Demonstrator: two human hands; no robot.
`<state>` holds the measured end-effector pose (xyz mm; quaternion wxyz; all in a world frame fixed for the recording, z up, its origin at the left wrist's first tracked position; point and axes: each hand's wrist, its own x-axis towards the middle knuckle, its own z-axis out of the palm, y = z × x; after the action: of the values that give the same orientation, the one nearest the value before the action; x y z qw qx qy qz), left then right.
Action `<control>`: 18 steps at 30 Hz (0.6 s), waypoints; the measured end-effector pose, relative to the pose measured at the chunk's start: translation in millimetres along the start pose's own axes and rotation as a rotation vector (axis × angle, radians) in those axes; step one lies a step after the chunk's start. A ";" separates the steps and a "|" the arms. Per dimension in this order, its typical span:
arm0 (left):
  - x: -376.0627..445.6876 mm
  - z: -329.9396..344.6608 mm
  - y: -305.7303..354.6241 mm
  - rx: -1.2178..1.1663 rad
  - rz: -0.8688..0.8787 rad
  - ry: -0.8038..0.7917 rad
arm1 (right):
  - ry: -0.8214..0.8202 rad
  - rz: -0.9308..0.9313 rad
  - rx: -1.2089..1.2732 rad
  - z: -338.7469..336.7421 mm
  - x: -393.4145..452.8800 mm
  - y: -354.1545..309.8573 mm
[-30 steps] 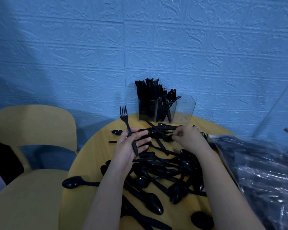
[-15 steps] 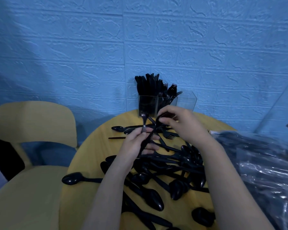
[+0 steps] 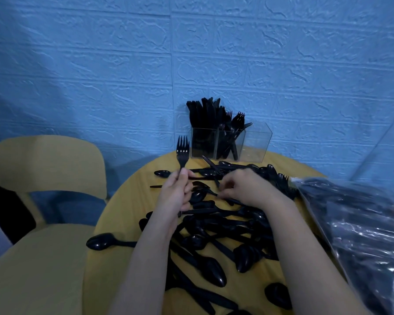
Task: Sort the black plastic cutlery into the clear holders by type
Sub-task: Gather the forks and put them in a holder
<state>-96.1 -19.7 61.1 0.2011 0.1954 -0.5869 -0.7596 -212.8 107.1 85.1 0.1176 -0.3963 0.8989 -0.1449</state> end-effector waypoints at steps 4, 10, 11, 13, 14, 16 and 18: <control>-0.2 -2.8 1.5 -0.063 -0.012 0.050 | -0.018 0.053 -0.085 14.7 6.9 -1.2; -0.4 -4.5 1.9 -0.054 0.013 0.088 | 0.015 0.076 -0.103 16.9 6.2 1.7; -0.3 -4.9 2.2 -0.061 0.013 0.095 | 0.020 0.080 -0.101 16.6 6.1 2.0; 0.0 -5.5 3.4 -0.085 0.009 0.104 | 0.078 0.089 -0.057 14.5 7.3 4.5; 0.9 -5.0 3.9 -0.103 0.001 0.101 | 0.127 0.090 -0.005 12.1 7.3 5.8; 3.9 -2.8 4.5 -0.145 -0.037 0.080 | 0.238 0.082 0.157 5.2 5.9 5.8; 6.0 0.1 4.6 -0.161 -0.071 0.050 | 0.325 0.047 0.391 -3.7 2.6 -0.6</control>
<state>-100.8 -23.9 65.2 0.2038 0.2180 -0.5112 -0.8059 -215.3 105.4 88.5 0.0491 -0.3164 0.8699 -0.3751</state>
